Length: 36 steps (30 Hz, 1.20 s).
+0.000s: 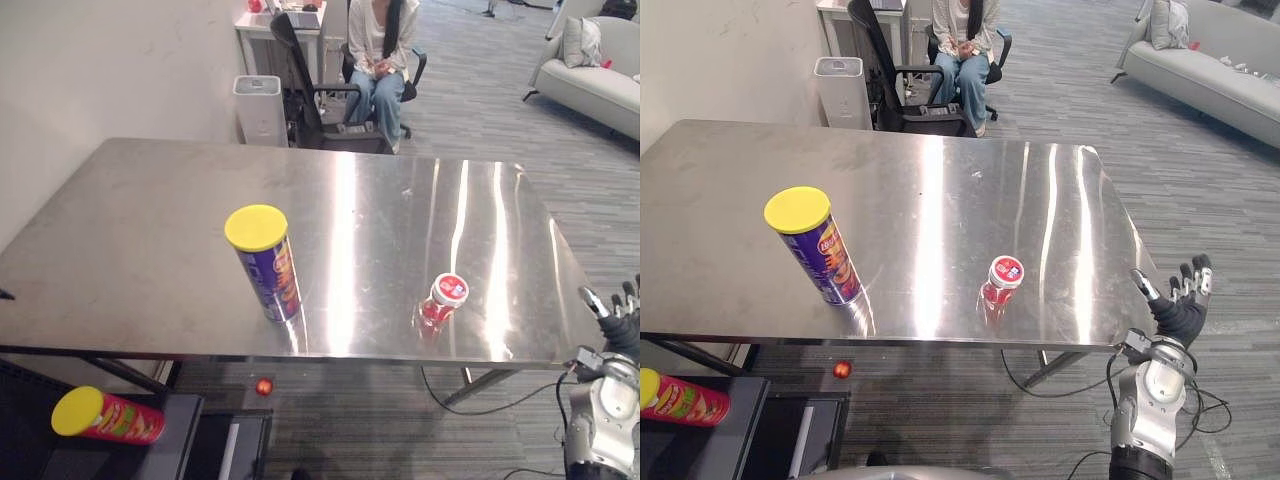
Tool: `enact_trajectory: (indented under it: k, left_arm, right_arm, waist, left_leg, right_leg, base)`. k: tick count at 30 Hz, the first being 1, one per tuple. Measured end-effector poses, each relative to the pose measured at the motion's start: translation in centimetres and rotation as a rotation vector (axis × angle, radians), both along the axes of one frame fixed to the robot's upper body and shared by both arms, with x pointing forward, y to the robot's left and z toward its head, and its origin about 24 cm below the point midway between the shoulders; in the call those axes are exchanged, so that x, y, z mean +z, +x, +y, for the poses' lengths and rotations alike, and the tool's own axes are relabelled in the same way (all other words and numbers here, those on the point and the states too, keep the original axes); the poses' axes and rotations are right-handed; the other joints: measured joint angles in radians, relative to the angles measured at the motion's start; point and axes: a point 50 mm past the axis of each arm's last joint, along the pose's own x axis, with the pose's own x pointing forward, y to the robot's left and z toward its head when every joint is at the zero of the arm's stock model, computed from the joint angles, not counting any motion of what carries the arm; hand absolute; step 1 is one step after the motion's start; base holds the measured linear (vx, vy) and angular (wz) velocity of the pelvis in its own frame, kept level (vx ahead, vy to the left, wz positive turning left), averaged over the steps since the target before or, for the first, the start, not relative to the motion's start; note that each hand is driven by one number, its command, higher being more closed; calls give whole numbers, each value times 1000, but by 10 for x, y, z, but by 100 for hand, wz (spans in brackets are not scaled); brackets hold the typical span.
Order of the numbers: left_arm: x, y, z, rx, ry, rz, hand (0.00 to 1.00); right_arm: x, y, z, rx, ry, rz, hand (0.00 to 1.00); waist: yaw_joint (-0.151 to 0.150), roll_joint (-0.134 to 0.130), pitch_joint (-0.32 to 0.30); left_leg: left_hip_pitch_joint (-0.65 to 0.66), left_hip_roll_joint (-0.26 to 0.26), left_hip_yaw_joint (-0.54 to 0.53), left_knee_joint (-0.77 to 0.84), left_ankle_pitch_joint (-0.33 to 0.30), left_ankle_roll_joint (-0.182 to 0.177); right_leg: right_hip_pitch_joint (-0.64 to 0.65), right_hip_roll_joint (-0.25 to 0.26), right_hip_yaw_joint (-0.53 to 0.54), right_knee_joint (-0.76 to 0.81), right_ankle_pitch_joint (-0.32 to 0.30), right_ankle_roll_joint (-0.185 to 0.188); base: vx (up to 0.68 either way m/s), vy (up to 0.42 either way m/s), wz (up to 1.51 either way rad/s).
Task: Put the gum and the chips on the shelf.
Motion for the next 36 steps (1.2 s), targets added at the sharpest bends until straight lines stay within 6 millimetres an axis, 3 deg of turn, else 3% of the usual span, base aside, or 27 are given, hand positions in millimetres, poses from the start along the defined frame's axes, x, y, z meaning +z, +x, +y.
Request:
enact_trajectory:
  k: [6,11,14,19,30,36]
  left_arm:
    - [-1,-4,-4,-20,0,5,0]
    - [-1,-7,-6,-16,-2,7,0]
    - [-1,-10,-4,-15,3,12,0]
    - [-2,-16,-11,-8,-18,24,0]
    - [0,-21,-2,-31,3,38,0]
    - [0,-20,-3,-53,3,42,0]
  right_arm:
    - [12,11,16,245,-162,53,0]
    - [13,10,15,291,-228,102,0]
    - [21,11,18,310,-252,81,0]
    - [30,8,25,442,-343,107,0]
    - [20,12,49,610,-354,145,0]
    - [17,16,57,660,-410,183,0]
  waist:
    - [-21,24,-12]
    - [-22,32,-10]
    - [-22,18,-9]
    - [-23,40,-16]
    - [-21,7,-16]
    - [-21,9,-16]
  left_leg:
    - [0,2,-4,0,4,5]
    - [-6,0,-23,-7,14,10]
    - [-19,-23,-30,-7,26,12]
    - [-27,-20,-57,-7,40,8]
    - [-41,-22,-64,-7,41,10]
    - [-50,-22,-85,-7,40,9]
  right_leg:
    - [-2,3,-10,0,7,-9]
    - [-1,1,-27,-1,3,-12]
    - [-2,-23,-51,-6,-57,-4]
    - [1,-22,-72,0,-68,4]
    - [-1,-20,-83,-4,-58,9]
    - [3,-17,-100,-6,-59,6]
  base:
    - [-6,-10,-1]
    - [-73,-27,5]
    - [-115,-36,10]
    - [-73,-16,14]
    - [34,1,3]
    - [37,-9,10]
